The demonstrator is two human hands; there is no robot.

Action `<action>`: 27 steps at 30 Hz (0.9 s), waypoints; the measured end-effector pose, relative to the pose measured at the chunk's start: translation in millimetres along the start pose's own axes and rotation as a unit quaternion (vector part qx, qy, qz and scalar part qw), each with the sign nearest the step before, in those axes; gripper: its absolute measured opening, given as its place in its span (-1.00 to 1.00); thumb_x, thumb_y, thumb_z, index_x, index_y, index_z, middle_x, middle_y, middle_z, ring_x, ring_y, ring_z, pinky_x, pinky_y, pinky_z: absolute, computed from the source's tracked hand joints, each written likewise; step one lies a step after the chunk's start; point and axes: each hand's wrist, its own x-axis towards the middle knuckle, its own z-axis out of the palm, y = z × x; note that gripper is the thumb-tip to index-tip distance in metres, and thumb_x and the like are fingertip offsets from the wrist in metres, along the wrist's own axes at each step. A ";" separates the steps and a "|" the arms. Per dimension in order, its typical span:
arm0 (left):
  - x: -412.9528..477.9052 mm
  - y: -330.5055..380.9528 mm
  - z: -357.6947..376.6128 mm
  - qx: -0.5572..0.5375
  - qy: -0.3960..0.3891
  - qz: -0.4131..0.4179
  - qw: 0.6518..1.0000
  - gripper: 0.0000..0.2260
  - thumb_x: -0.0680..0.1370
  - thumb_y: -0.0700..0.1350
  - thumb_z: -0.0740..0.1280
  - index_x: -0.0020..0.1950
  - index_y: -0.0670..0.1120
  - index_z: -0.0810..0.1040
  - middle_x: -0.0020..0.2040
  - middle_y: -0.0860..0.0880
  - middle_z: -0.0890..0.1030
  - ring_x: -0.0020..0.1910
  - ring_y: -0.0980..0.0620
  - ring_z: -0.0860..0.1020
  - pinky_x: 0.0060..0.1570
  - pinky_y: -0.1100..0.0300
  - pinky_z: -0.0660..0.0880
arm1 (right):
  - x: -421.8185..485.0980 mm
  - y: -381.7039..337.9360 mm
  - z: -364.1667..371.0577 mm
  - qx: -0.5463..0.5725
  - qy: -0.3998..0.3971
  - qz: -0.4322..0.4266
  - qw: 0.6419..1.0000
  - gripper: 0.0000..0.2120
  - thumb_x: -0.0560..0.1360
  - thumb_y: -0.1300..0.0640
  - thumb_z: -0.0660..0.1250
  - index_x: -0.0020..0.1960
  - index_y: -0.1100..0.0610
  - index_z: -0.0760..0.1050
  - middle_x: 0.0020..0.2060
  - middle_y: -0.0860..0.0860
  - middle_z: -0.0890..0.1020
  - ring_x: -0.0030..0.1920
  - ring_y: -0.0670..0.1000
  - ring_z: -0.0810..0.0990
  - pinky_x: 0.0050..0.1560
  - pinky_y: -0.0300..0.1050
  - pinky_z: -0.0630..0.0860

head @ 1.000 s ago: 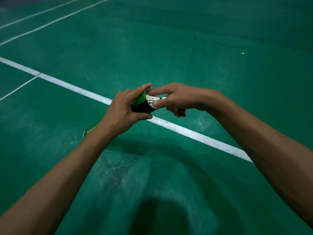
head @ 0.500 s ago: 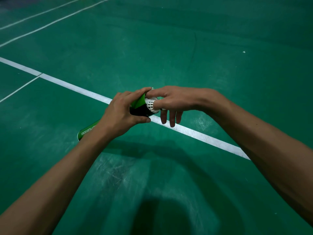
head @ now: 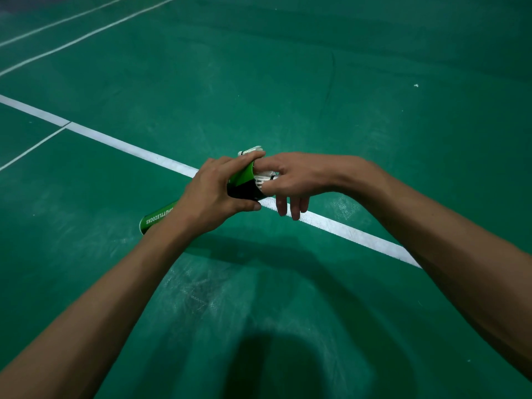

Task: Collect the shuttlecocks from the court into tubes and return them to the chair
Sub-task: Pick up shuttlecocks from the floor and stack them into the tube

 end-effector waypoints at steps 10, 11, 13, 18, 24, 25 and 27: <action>-0.4 0.9 2.1 0.023 -0.032 0.007 0.999 -0.15 0.29 0.26 0.53 0.55 0.35 0.30 0.21 0.07 0.60 0.17 -0.07 0.52 0.20 -0.15 0.49 | 3.4 14.9 -6.2 0.142 -0.066 0.032 0.987 -0.65 0.60 0.20 0.12 0.36 0.26 0.34 -0.20 0.23 0.62 -0.43 0.07 0.41 -0.36 -0.09 0.44; 1.1 2.5 1.2 0.026 -0.031 0.011 0.999 -0.15 0.29 0.25 0.54 0.55 0.34 0.30 0.22 0.07 0.60 0.17 -0.07 0.52 0.21 -0.15 0.48 | 0.9 16.3 -6.6 0.149 -0.066 0.023 0.986 -0.70 0.64 0.21 0.12 0.35 0.23 0.34 -0.20 0.22 0.60 -0.43 0.06 0.40 -0.37 -0.10 0.43; 3.5 6.2 0.2 0.033 -0.026 0.020 0.999 -0.14 0.31 0.19 0.58 0.56 0.31 0.31 0.23 0.05 0.59 0.16 -0.08 0.51 0.22 -0.13 0.47 | -2.6 18.8 -8.3 0.152 -0.065 0.012 0.986 -0.82 0.70 0.17 0.13 0.28 0.13 0.39 -0.18 0.19 0.56 -0.42 0.03 0.37 -0.37 -0.11 0.41; 5.5 15.0 -1.7 0.040 -0.006 0.030 0.999 -0.15 0.32 0.17 0.58 0.56 0.29 0.31 0.27 0.05 0.59 0.19 -0.09 0.49 0.25 -0.12 0.44 | -11.2 24.0 -13.3 0.132 0.016 -0.024 0.991 -0.83 0.70 0.08 0.22 0.18 0.01 0.58 -0.17 0.20 0.68 -0.39 0.06 0.57 -0.36 -0.06 0.55; 2.4 10.2 -2.6 0.030 0.011 0.002 0.999 -0.17 0.31 0.22 0.55 0.55 0.28 0.34 0.22 0.02 0.61 0.15 -0.09 0.49 0.21 -0.11 0.45 | -11.4 22.6 2.1 0.082 0.294 -0.062 0.950 -0.84 0.48 0.02 0.53 0.00 0.08 0.69 -0.38 0.01 0.71 -0.49 -0.04 0.64 -0.47 -0.18 0.49; 1.1 11.3 -1.4 0.035 0.014 0.001 0.999 -0.16 0.31 0.20 0.57 0.56 0.27 0.34 0.21 0.02 0.60 0.14 -0.09 0.48 0.21 -0.11 0.46 | -11.2 21.5 1.8 0.081 0.283 -0.058 0.954 -0.87 0.50 0.06 0.51 -0.03 0.12 0.69 -0.37 0.02 0.71 -0.48 -0.05 0.65 -0.47 -0.19 0.49; 0.2 12.6 1.4 0.039 0.020 -0.005 0.999 -0.15 0.31 0.18 0.60 0.56 0.25 0.35 0.19 0.00 0.60 0.13 -0.09 0.48 0.20 -0.09 0.45 | -10.1 16.3 3.7 0.051 0.226 -0.053 0.971 -0.88 0.57 0.14 0.41 -0.05 0.17 0.69 -0.32 0.08 0.72 -0.44 -0.06 0.67 -0.45 -0.22 0.51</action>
